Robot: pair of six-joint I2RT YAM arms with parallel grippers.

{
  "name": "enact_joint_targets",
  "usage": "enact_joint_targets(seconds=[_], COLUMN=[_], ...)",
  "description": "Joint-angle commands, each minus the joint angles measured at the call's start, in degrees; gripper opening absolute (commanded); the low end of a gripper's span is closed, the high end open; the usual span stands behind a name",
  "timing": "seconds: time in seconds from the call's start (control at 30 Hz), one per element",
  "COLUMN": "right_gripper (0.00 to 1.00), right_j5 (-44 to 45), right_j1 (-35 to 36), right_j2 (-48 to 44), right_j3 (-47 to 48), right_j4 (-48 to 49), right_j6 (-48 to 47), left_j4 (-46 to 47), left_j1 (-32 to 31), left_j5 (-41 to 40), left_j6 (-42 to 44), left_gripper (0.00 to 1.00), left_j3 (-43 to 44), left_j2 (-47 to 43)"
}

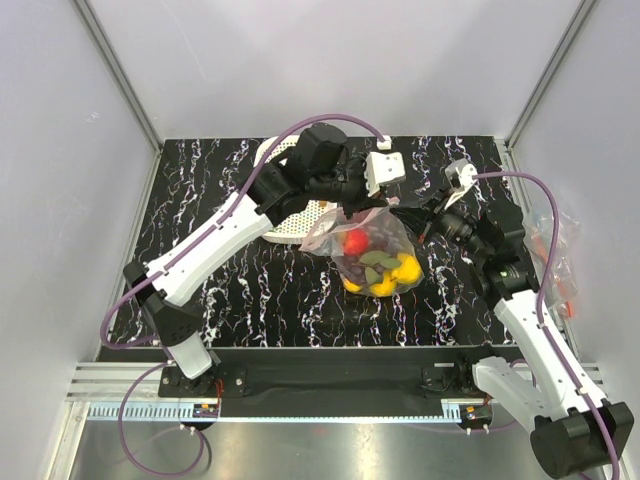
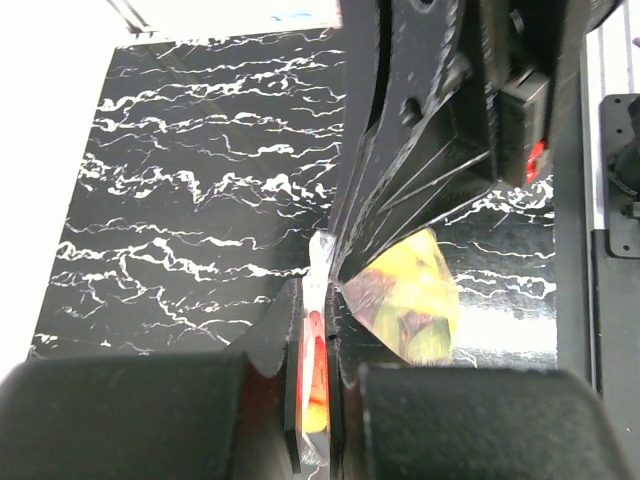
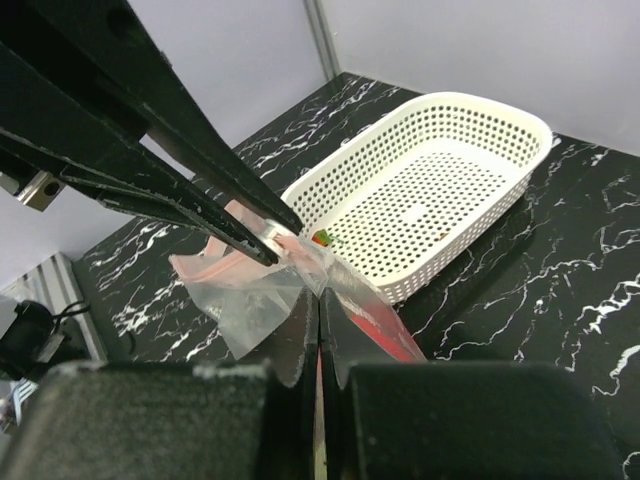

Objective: Place the food in the zip-top bag and seal the zipper
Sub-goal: Zip the zipper food storage bag at the center of the board.

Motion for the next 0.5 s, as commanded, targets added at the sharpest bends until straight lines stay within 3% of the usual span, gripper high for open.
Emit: enact_joint_targets(seconds=[0.0,0.23,0.47], right_gripper=[0.00,0.00,0.00], right_j5=[9.27,11.74,26.31], right_j1=[-0.64,-0.64,-0.56], right_j2=[-3.06,-4.29,-5.87], right_j3=[0.14,0.05,0.14], right_j4=[2.14,1.70,-0.76], right_j6=[0.58,0.67,3.65], left_j4=[-2.33,0.31,0.57], left_j1=[1.33,1.42,2.04], left_j5=[-7.12,-6.42,-9.23], left_j6=[0.78,0.17,-0.71], left_gripper=[0.00,0.00,0.00], left_j3=[-1.22,-4.57,-8.95], left_j2=[-4.28,-5.69,-7.71])
